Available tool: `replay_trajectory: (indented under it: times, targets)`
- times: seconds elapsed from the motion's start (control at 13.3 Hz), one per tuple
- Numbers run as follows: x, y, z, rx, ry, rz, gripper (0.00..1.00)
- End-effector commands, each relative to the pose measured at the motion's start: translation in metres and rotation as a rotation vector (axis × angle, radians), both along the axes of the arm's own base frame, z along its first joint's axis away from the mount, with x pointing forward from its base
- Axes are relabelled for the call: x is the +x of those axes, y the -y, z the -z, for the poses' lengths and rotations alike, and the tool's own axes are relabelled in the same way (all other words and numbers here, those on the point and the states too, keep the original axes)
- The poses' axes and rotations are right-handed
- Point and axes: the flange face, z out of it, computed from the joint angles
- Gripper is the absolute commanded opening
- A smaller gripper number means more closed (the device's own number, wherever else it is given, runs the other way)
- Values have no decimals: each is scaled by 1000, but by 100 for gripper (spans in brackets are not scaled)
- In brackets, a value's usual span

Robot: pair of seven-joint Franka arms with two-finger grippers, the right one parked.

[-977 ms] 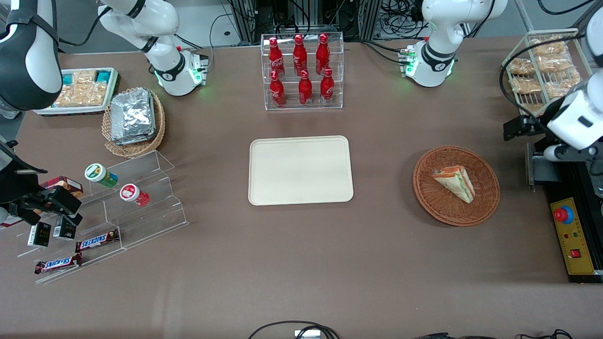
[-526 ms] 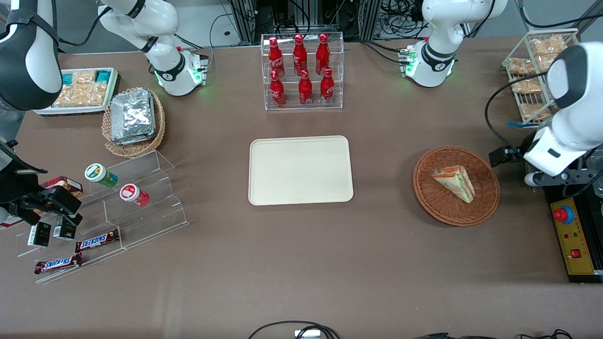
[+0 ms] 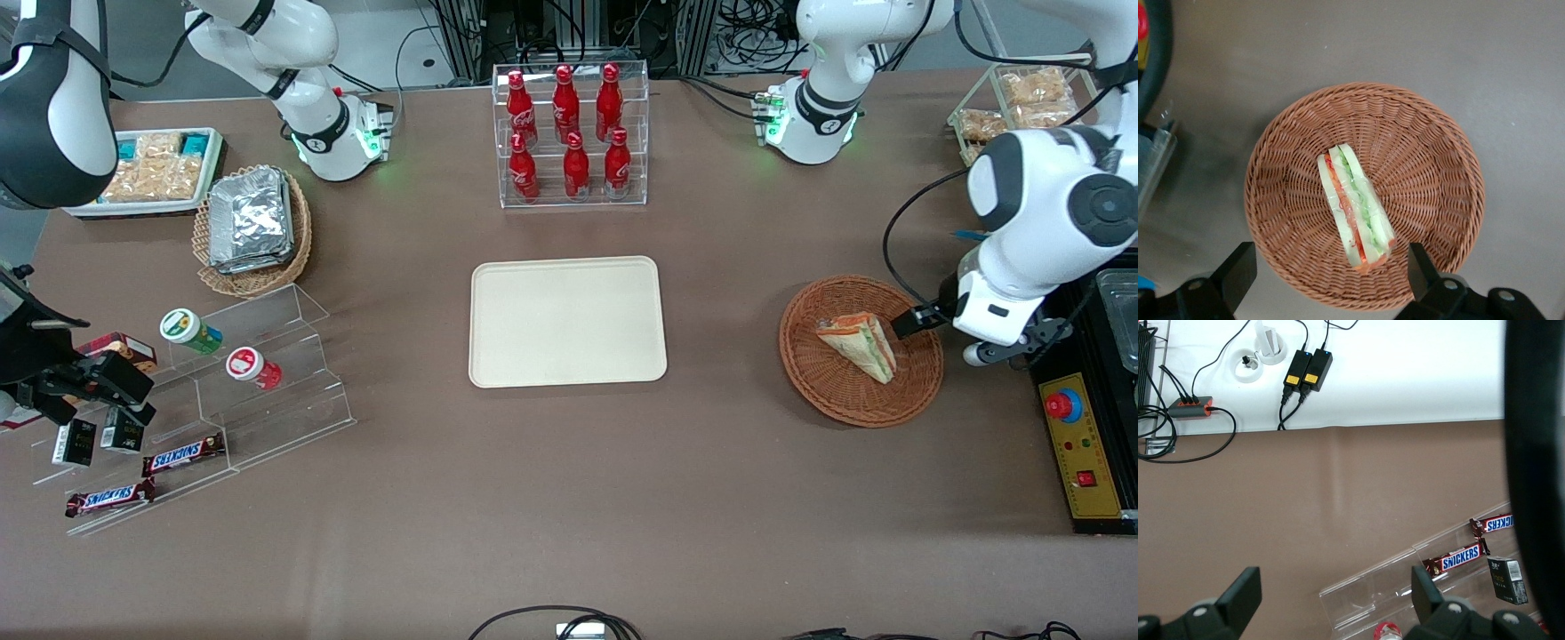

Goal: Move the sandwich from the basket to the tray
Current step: 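Lower the open left gripper around the wrapped sandwich and close it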

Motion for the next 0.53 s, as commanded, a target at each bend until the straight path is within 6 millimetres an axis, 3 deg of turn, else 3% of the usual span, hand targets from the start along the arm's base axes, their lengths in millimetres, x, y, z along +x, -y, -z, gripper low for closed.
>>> replay_trajectory:
  times: [0.0,0.45]
  targets:
    - [-11,0,19,6,25,-124,100]
    - [-24,8,70,-8,76,-243,100]
